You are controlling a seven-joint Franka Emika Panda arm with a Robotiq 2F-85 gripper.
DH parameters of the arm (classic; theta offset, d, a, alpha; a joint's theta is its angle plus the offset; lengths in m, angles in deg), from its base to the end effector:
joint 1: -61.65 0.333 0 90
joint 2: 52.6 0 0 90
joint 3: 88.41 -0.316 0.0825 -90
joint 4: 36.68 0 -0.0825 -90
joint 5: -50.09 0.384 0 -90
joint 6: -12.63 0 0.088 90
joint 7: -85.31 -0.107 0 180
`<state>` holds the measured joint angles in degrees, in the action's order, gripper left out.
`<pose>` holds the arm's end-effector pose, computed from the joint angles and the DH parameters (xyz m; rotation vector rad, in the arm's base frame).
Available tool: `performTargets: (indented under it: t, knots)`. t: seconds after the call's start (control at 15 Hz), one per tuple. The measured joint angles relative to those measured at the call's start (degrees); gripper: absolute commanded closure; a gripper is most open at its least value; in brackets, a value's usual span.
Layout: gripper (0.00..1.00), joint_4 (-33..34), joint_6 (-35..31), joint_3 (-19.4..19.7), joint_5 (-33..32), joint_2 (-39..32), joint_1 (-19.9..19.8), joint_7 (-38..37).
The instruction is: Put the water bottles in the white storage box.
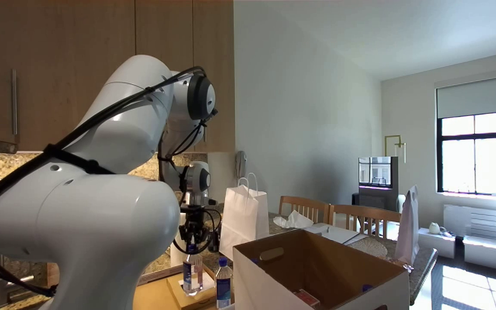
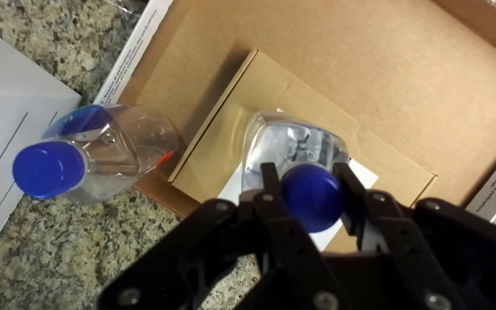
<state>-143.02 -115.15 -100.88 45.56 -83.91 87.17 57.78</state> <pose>0.4972 0.3772 0.2185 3.0756 0.3306 -0.2525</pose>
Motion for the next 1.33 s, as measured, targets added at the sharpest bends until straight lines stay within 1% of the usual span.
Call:
performTargets:
  t: [0.2, 0.4, 0.6, 0.8, 1.0, 1.2, 1.33]
  knots:
    - [0.85, 0.0, 1.4, -0.1, 0.5, 0.8, 0.2, 0.0]
    - [0.85, 0.0, 7.5, -0.1, 0.5, 4.2, 0.3, 0.0]
    - [0.85, -0.5, 14.6, -0.2, 0.3, 10.3, 0.2, 0.0]
    - [0.85, -1.6, 20.1, -0.1, 0.0, 17.9, -0.4, 0.5]
    - [0.85, -2.9, 23.8, 0.0, 0.0, 25.9, -2.7, 3.2]
    - [0.85, -4.1, 24.0, 0.6, 0.0, 33.4, -6.4, 6.6]
    - [0.85, -4.4, 24.1, 1.7, 0.0, 38.0, -9.1, 9.5]
